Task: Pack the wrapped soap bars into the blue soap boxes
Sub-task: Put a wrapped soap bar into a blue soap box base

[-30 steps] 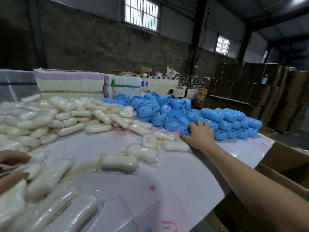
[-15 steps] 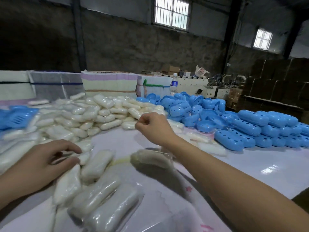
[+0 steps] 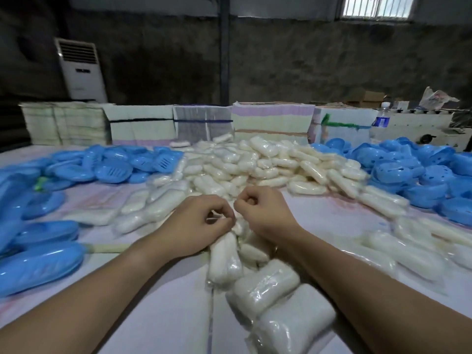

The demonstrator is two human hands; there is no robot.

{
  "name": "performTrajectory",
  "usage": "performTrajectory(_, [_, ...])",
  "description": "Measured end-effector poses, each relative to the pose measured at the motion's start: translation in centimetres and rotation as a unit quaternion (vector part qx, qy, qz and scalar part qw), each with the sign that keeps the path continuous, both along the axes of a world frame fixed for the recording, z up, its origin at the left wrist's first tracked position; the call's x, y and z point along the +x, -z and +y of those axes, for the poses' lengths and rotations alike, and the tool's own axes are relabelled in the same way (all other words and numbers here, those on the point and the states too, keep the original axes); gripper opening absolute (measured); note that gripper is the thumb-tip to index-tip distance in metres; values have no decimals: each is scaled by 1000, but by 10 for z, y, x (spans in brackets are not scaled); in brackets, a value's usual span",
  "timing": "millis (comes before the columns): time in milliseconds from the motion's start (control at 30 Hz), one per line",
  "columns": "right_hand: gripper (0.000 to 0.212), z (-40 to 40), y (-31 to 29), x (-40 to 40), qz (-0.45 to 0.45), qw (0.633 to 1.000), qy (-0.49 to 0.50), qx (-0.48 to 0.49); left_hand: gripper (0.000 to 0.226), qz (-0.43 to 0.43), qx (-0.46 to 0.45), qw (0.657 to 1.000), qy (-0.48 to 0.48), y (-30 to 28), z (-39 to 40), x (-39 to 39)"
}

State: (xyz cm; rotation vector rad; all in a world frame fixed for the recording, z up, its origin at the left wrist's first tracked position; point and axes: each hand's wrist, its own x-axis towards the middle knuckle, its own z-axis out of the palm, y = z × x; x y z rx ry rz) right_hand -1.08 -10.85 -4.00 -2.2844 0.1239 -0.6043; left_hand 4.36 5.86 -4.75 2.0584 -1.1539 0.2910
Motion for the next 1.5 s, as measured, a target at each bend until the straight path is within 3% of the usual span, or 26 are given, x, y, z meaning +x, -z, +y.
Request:
performTrajectory(100, [15,4,-1,1,-25,996,-1,-85,8,5,-10,1000,-7,0,1,0])
performTrajectory(300, [11,17,-3,-5,-47,985,-92,-137,12,2,-25,995,-100,-14,20,13])
performTrajectory(400, [9,22,-3,-6,-49,975,-134,-172,13,17,51,977,-205,-25,38,27])
performTrajectory(467, [9,24,-3,-7,-56,966,-161,-193,11,16,119,953,-279,-34,54,38])
performTrajectory(567, [8,27,-2,-8,-53,959,-187,-204,21,-25,136,921,-364,-54,79,47])
performTrajectory(633, [8,27,-1,-8,-56,956,-198,-210,25,-5,228,899,-375,-69,95,47])
performTrajectory(733, [9,27,-2,-9,-62,953,-206,-214,28,64,404,828,-384,-78,118,43])
performTrajectory(833, [9,26,-2,-10,-59,952,-211,-213,36,75,479,767,-421,-71,135,37])
performTrajectory(900, [9,26,-2,-10,-62,953,-209,-211,33,79,487,754,-434,-62,142,34])
performTrajectory(1133, [8,25,-1,-11,-61,957,-207,-195,25,-3,409,789,-460,-49,143,27])
performTrajectory(1233, [13,22,-1,-10,-61,962,-211,-163,32,-59,322,831,-449,-51,135,19])
performTrajectory(1367, [21,15,-3,-11,-87,978,-181,-63,37,-137,194,903,-358,-55,109,2])
performTrajectory(1500, [22,5,-7,-7,-120,985,-123,19,35,-170,111,939,-276,-57,75,-5])
